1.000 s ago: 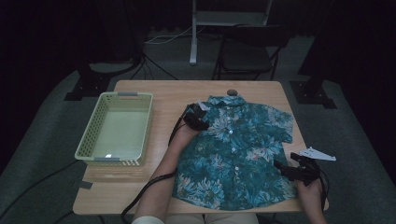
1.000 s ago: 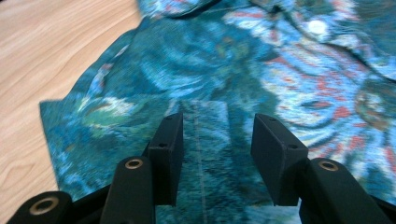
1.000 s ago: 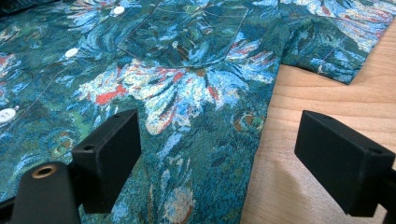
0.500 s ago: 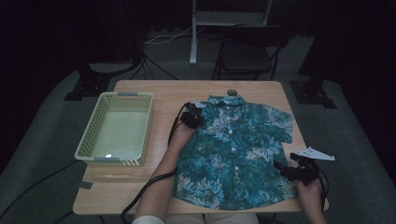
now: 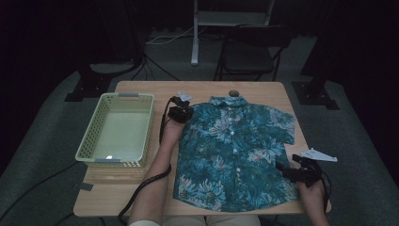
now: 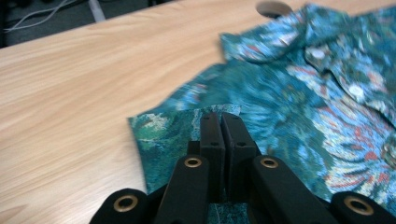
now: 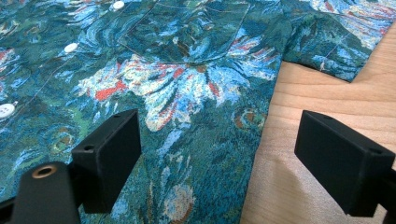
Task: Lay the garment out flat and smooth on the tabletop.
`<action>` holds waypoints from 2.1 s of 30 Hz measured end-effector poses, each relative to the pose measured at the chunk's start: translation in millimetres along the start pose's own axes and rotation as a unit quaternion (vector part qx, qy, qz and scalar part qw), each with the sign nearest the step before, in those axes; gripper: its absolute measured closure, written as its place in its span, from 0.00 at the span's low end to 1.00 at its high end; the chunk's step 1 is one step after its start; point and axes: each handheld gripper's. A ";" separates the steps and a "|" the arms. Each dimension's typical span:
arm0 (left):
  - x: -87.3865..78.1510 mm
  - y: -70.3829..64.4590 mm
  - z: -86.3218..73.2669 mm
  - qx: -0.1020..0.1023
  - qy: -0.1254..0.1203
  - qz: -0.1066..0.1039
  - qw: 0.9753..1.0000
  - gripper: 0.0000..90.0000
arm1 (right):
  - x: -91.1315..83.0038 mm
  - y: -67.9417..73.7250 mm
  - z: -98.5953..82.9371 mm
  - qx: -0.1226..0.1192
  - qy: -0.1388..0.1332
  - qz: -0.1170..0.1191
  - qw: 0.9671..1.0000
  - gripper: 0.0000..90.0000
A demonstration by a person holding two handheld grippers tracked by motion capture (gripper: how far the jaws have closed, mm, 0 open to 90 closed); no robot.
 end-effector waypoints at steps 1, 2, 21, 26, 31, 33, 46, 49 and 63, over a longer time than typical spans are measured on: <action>-3.0 5.3 -0.7 -0.007 -0.006 0.007 1.000 0.98 | 0.2 0.0 0.1 0.000 0.001 0.000 1.000 0.16; -6.4 10.8 -2.1 -0.019 -0.019 0.015 1.000 0.92 | 0.3 0.0 0.1 0.000 0.001 0.000 1.000 0.16; -26.1 12.7 -25.1 -0.033 -0.044 0.039 0.998 0.14 | 0.5 -0.2 0.4 0.004 0.003 -0.002 1.000 0.16; -27.0 7.5 -35.1 -0.035 -0.037 0.018 0.999 0.14 | 0.4 -0.3 0.3 0.005 0.002 -0.002 1.000 0.16; -32.3 3.3 -44.7 -0.038 -0.046 0.007 0.998 0.14 | 0.5 -0.4 0.3 0.006 0.002 -0.002 1.000 0.16; -33.4 0.5 -49.4 -0.037 -0.044 0.003 0.998 0.14 | 0.4 -0.4 0.3 0.006 0.002 -0.002 1.000 0.16; -50.5 -15.8 -78.8 -0.015 -0.033 -0.020 0.999 0.14 | 0.8 -0.7 0.4 0.007 0.003 -0.003 1.000 0.16; -58.3 -20.8 -83.1 -0.006 -0.040 -0.024 0.999 0.14 | 0.8 -0.6 0.4 0.006 0.003 -0.004 1.000 0.16; -95.8 -39.0 -107.8 -0.002 -0.087 -0.039 0.995 0.14 | 0.6 -0.4 0.4 0.007 0.003 -0.005 1.000 0.16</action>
Point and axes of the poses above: each handheld gripper's, and its own axes: x roughly forward along the jaws, z roughly out of its top, y roughly to its left, and after that the axes turned 2 degrees about -z, right-handed
